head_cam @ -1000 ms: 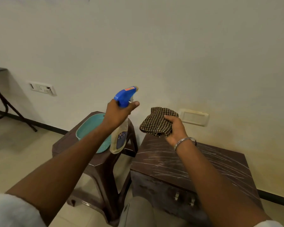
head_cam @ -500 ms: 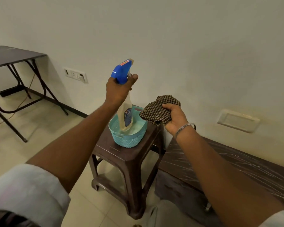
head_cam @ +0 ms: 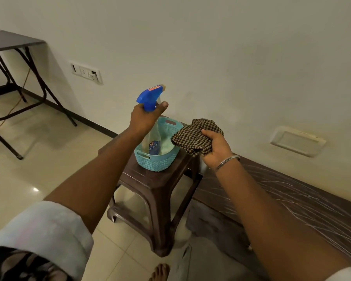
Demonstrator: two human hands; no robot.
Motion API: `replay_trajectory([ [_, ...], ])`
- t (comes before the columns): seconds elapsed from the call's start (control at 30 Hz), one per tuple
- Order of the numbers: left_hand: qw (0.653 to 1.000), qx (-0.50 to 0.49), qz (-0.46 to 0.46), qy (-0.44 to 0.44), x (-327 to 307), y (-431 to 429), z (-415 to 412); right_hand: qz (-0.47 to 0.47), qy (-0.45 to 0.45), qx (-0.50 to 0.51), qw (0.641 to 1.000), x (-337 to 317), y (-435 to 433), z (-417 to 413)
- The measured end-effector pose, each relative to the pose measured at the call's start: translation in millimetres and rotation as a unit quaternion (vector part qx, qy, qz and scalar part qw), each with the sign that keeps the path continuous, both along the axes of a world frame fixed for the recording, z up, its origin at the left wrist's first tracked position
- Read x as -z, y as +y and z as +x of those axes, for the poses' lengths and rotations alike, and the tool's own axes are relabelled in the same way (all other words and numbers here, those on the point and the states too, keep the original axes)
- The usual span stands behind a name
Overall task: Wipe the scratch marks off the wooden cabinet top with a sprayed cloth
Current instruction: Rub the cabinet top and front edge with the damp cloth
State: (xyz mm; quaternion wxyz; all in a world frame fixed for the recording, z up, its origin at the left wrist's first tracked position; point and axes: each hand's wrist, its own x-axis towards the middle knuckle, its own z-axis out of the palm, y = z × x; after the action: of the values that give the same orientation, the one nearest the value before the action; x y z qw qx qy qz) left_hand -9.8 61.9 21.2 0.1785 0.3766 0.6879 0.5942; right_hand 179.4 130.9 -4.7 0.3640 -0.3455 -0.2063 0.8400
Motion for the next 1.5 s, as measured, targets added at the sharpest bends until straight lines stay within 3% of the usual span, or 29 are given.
replay_trajectory([
  [0.13,0.998,-0.061,-0.013,0.014,11.9,-10.6,10.3,0.0,-0.003,0.015,1.0,2.2,-0.5,25.5],
  [0.2,0.989,-0.133,0.048,0.033,27.1,-32.5,27.4,0.0,-0.018,0.028,0.999,4.8,-1.0,43.3],
  [0.3,0.952,-0.205,0.132,0.187,63.6,-68.1,64.2,0.002,-0.048,0.047,0.998,16.6,0.6,73.3],
  [0.4,0.946,-0.07,0.131,0.287,98.5,-78.5,102.3,0.005,-0.098,0.057,0.994,36.1,3.0,104.3],
  [0.53,0.962,0.092,0.078,0.244,130.9,-51.2,141.8,0.004,-0.149,0.079,0.986,67.5,10.0,138.1],
  [0.63,0.964,0.153,-0.007,0.216,170.7,-22.4,151.6,0.029,-0.21,0.117,0.97,92.4,19.0,151.6],
  [0.73,0.972,0.159,-0.061,0.163,216.1,-1.3,152.2,0.129,-0.31,0.141,0.931,117.3,30.1,154.9],
  [0.8,0.983,0.13,-0.091,0.096,242.4,9.6,151.0,0.266,-0.38,0.12,0.878,134.8,36.2,151.6],
  [0.9,0.986,0.083,-0.147,-0.014,280.4,25.3,145.4,0.468,-0.466,0.033,0.75,164.9,40.2,139.1],
  [0.97,0.97,0.095,-0.2,-0.096,301.9,37.2,140.5,0.562,-0.503,-0.08,0.651,192.2,41.6,126.2],
  [1.07,0.951,0.122,-0.213,-0.188,327.7,54.1,141.9,0.632,-0.555,-0.275,0.466,230.2,36.7,113.8],
  [1.1,0.951,0.111,-0.204,-0.204,332.4,57.5,144.3,0.643,-0.559,-0.291,0.435,240.4,34.2,113.2],
  [1.2,0.948,0.098,-0.158,-0.259,341.6,64.7,147.4,0.667,-0.561,-0.253,0.42,259.0,33.3,117.1],
  [1.37,0.93,0.153,-0.085,-0.324,342.6,63.3,144.1,0.709,-0.555,-0.247,0.359,261.3,45.0,117.1],
  [1.43,0.942,0.191,-0.101,-0.258,337.1,64.3,138.5,0.728,-0.542,-0.255,0.334,263.3,48.2,122.1],
  [1.5,0.951,0.238,-0.144,-0.137,327.6,66.6,131.8,0.73,-0.547,-0.262,0.315,263.6,55.4,124.7],
])
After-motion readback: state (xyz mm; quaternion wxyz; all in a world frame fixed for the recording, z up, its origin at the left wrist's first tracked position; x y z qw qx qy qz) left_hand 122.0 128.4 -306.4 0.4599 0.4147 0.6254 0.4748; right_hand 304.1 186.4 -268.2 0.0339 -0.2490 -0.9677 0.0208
